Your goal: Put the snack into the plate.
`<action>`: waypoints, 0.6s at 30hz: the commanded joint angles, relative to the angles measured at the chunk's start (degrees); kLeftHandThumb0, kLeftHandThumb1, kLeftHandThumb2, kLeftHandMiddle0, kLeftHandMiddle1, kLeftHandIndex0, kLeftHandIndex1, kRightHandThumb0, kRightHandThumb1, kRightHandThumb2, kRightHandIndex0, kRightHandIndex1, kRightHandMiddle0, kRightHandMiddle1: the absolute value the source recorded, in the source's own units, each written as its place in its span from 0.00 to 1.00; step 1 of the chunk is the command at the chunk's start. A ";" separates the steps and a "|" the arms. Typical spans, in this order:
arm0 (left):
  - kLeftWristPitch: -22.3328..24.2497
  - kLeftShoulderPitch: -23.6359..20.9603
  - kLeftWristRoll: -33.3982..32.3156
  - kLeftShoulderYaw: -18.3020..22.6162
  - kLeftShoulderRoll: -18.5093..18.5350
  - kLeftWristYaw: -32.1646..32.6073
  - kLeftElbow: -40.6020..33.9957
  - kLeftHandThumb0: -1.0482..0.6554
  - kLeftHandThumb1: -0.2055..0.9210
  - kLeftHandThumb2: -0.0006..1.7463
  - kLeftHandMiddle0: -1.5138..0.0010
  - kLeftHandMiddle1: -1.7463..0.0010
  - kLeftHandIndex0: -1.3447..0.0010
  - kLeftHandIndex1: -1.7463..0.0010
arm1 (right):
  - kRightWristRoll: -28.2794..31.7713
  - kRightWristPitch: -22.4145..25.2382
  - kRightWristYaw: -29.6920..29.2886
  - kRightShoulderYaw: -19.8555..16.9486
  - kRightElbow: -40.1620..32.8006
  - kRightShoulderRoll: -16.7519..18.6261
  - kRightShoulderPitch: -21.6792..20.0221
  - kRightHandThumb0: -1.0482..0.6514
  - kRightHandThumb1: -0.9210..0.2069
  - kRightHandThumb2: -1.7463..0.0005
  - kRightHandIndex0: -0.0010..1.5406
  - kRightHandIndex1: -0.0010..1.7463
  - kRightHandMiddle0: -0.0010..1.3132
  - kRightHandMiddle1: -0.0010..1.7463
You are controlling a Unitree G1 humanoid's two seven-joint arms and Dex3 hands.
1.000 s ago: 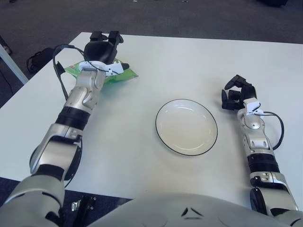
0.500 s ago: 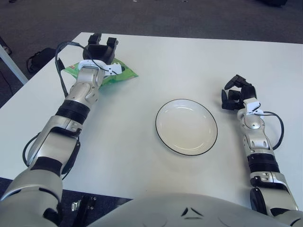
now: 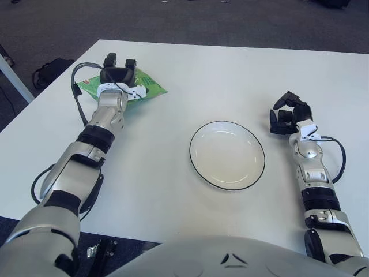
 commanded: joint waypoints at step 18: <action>-2.01 -5.63 -2.33 -5.67 0.22 -9.41 12.86 0.00 1.00 0.42 1.00 1.00 1.00 0.95 | -0.09 3.09 1.07 0.18 3.40 0.63 3.30 0.31 0.61 0.19 0.84 1.00 0.52 1.00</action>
